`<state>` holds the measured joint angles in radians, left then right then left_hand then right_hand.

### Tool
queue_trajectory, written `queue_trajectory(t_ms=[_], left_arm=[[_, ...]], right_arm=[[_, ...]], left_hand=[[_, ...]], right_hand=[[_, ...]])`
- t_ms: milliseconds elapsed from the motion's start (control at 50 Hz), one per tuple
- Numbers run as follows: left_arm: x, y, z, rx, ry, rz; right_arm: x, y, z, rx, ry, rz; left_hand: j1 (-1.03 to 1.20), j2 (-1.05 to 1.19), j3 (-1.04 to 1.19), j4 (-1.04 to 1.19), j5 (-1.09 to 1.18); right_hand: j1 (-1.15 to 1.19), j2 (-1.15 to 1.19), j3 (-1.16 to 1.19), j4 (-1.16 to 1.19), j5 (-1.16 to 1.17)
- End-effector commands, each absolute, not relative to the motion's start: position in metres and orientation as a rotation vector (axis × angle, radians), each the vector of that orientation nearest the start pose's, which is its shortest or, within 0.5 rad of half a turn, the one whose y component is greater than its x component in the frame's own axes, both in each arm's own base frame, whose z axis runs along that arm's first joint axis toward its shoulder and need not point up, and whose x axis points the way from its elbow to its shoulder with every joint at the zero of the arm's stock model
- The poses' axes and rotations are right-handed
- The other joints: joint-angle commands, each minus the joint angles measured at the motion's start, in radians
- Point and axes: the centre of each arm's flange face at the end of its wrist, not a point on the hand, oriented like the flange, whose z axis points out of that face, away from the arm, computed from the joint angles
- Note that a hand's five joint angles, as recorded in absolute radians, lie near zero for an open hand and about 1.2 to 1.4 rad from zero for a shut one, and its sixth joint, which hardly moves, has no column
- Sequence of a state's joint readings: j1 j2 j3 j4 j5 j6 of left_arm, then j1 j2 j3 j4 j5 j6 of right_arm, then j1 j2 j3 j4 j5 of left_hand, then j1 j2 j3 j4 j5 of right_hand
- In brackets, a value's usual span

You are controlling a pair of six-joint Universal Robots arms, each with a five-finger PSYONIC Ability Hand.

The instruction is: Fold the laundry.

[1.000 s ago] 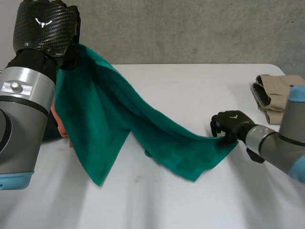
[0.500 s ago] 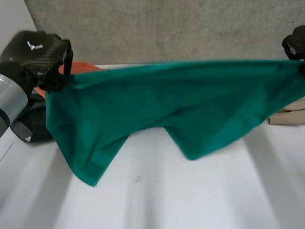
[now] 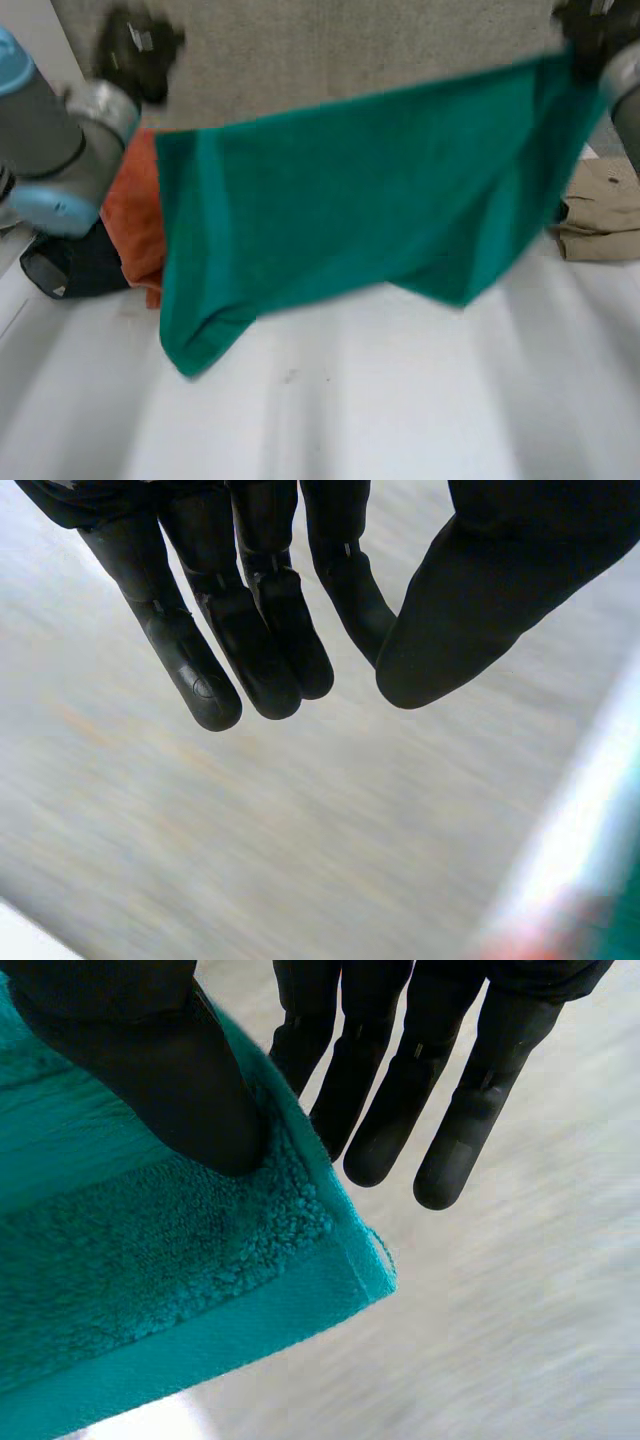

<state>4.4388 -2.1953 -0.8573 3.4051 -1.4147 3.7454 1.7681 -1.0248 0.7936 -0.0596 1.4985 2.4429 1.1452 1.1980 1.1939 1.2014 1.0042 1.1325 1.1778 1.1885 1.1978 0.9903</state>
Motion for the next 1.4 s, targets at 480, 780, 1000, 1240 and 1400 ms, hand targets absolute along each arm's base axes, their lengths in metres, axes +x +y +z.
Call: queue_trajectory(t_ms=[480, 780, 1000, 1240, 1400], left_arm=[[-0.292, -0.359, 0.235, 0.846, 1.803, -2.483], [-0.359, -0.354, 0.201, 1.041, 1.991, -2.579], [-0.393, -0.311, 0.128, 1.306, 2.326, -2.393], [-0.315, -0.362, 0.213, 0.709, 2.156, -2.421], [-0.277, -0.313, 0.295, 0.821, 2.027, -2.561]], right_arm=[[0.261, -0.323, 0.362, -1.106, 1.42, -2.672], [0.252, -0.21, 0.46, -0.979, 1.056, -2.546], [0.242, -0.189, 0.473, -0.91, 1.01, -2.518], [0.207, -0.263, 0.439, -0.851, 1.311, -2.569], [0.19, -0.274, 0.425, -0.826, 1.498, -2.509]], left_hand=[[-0.971, -1.023, -1.019, -1.027, -1.004], [-0.971, -1.023, -1.019, -1.027, -1.004], [-0.657, -0.71, -0.706, -0.713, -0.691], [0.251, 0.198, 0.202, 0.195, 0.218], [0.251, 0.198, 0.202, 0.195, 0.218]], right_hand=[[0.264, 0.218, 0.208, 0.198, 0.231], [0.264, 0.218, 0.208, 0.198, 0.231], [0.264, 0.218, 0.208, 0.198, 0.231], [0.264, 0.218, 0.208, 0.198, 0.231], [0.264, 0.218, 0.208, 0.198, 0.231]])
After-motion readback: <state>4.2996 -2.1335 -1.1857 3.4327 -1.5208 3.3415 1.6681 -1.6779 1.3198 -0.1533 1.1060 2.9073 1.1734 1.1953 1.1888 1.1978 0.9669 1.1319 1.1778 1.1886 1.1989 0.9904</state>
